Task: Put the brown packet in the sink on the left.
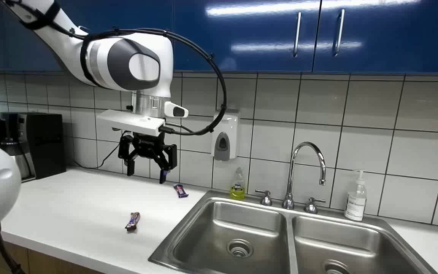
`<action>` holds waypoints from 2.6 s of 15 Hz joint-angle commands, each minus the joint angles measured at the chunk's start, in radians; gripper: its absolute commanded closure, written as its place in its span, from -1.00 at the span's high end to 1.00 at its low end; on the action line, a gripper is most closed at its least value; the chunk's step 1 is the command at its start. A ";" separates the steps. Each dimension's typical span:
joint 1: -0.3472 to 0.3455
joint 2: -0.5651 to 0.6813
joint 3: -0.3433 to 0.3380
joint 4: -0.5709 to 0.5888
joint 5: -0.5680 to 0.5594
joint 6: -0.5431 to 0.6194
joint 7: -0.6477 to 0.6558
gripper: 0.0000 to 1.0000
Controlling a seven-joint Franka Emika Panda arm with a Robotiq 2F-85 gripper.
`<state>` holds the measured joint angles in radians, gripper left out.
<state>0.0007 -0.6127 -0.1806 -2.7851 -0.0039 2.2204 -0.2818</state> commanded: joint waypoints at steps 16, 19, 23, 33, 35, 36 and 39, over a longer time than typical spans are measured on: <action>0.101 0.138 0.123 0.010 0.020 0.051 0.010 1.00; 0.145 0.228 0.152 0.026 0.040 0.103 0.011 1.00; 0.176 0.381 0.180 0.076 0.067 0.214 0.012 1.00; 0.155 0.787 0.260 0.297 0.028 0.435 0.059 1.00; 0.151 0.848 0.264 0.343 0.024 0.451 0.067 1.00; 0.150 0.877 0.264 0.365 0.019 0.458 0.072 1.00; 0.149 0.946 0.261 0.423 0.004 0.460 0.084 1.00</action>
<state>0.1770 0.2630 0.0590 -2.4306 0.0381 2.6757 -0.2395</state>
